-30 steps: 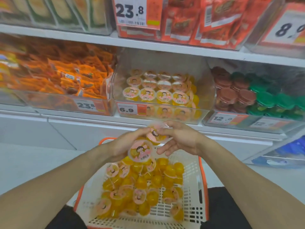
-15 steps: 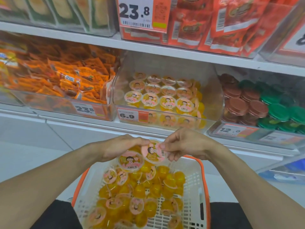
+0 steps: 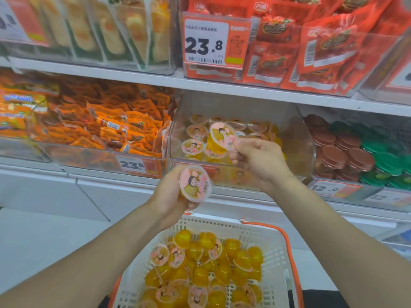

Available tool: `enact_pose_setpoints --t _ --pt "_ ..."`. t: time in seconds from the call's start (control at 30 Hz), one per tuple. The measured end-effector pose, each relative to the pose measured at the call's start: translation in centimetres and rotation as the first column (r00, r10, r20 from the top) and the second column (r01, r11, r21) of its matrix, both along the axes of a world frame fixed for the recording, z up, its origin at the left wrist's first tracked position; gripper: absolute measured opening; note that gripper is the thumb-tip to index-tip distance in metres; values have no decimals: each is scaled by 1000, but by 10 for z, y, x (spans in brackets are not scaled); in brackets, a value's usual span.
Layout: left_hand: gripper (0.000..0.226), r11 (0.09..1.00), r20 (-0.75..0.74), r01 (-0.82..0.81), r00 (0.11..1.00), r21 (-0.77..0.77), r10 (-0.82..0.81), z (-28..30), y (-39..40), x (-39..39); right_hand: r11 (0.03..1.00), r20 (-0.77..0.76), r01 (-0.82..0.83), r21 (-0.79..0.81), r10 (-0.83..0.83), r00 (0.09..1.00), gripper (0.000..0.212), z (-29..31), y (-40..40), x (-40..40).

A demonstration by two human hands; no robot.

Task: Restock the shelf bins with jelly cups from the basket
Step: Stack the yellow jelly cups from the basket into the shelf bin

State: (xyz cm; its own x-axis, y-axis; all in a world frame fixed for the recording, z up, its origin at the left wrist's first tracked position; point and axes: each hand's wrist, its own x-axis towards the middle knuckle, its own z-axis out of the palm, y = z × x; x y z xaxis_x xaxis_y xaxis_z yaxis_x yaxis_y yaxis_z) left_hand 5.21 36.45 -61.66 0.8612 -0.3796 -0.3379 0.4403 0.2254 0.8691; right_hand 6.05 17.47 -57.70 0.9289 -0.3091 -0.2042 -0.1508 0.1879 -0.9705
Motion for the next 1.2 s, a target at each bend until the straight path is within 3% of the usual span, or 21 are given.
enact_pose_setpoints --t 0.1,0.2,0.27,0.37,0.57,0.87,1.03,1.1,1.2 --pt "36 999 -66 -34 997 8 35 -8 6 0 993 -37 98 -63 -100 994 10 -4 21 58" --pt "32 998 -128 -8 992 -64 0 -11 13 0 983 -167 158 -92 -172 971 4 -11 31 112" --pt "33 994 -135 31 990 -105 -45 -10 18 1 979 -237 115 -169 -154 959 23 -13 37 137" --pt "35 992 -139 59 988 -107 -74 -11 25 4 940 -247 80 -331 -168 954 18 -18 46 163" --pt "36 991 -131 35 990 -130 -52 -16 25 13 842 -251 107 -529 -276 928 52 -34 59 194" --pt "39 990 -133 -5 991 -142 -14 -17 19 17 841 -204 199 -503 -339 919 47 -43 55 209" --pt "36 986 -145 -42 989 -161 18 -13 16 18 912 -177 106 -395 -189 966 38 -43 51 190" --pt "35 982 -144 -47 989 -181 21 -8 14 18 900 -96 67 -431 -119 988 18 -31 49 162" --pt "36 973 -127 -47 992 -225 19 -1 10 16 920 46 9 -391 10 999 8 -7 47 99"
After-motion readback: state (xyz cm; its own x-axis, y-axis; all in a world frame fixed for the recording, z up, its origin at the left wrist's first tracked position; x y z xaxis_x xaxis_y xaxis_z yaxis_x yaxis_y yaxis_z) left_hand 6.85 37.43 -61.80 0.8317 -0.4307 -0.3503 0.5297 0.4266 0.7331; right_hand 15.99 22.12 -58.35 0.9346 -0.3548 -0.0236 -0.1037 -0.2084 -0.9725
